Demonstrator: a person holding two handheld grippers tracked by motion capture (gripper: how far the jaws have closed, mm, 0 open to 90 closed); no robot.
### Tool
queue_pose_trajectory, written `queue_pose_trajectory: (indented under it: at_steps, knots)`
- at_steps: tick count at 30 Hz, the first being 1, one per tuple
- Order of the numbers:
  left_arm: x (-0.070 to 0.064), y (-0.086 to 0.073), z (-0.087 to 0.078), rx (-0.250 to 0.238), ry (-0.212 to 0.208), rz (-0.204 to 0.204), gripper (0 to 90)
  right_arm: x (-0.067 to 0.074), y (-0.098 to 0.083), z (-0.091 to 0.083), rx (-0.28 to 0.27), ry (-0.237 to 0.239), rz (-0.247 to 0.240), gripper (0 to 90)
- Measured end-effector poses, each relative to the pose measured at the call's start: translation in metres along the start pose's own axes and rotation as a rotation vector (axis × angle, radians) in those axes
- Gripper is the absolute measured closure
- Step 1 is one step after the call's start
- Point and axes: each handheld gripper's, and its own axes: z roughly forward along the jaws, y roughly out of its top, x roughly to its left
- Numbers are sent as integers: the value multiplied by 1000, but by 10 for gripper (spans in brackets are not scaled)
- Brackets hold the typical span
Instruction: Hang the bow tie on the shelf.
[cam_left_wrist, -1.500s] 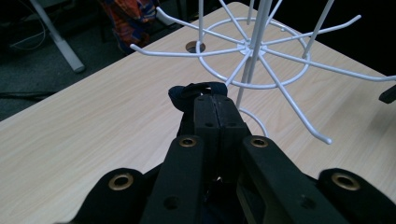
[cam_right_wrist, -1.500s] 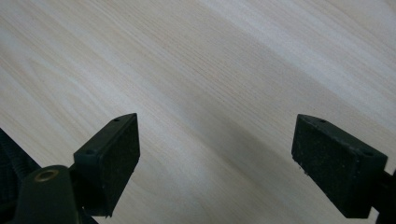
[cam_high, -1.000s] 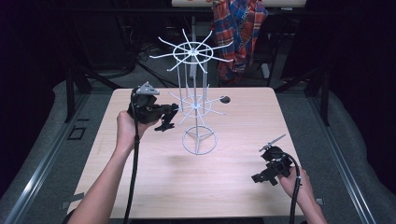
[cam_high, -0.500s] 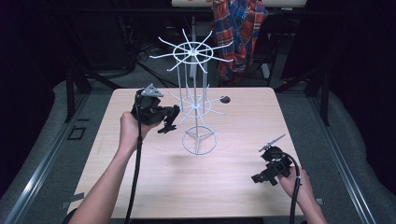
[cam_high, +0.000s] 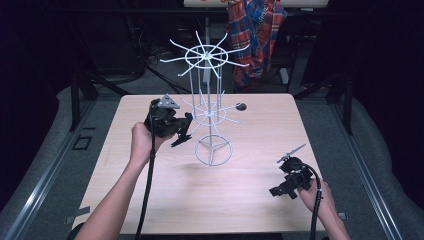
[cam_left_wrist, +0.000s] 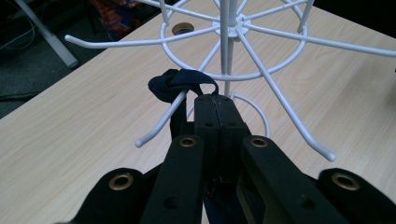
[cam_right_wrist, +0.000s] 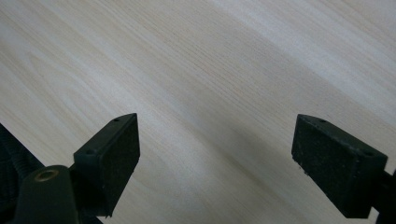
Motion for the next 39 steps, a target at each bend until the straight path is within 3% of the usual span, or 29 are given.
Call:
queue_pose_trajectory:
  at_steps: [2, 12, 30, 39]
  knots:
    - [-1, -1, 1, 3, 4, 2, 894, 1, 0, 1, -15, 15, 19, 151]
    - [4, -6, 5, 3, -5, -19, 894, 1, 0, 2, -9, 14, 15, 151]
    - [11, -13, 12, -54, -17, -47, 893, 0, 0, 2, 3, 16, 3, 151]
    - [10, -18, 18, -60, 1, -47, 890, 4, 0, 4, -28, 15, 29, 151]
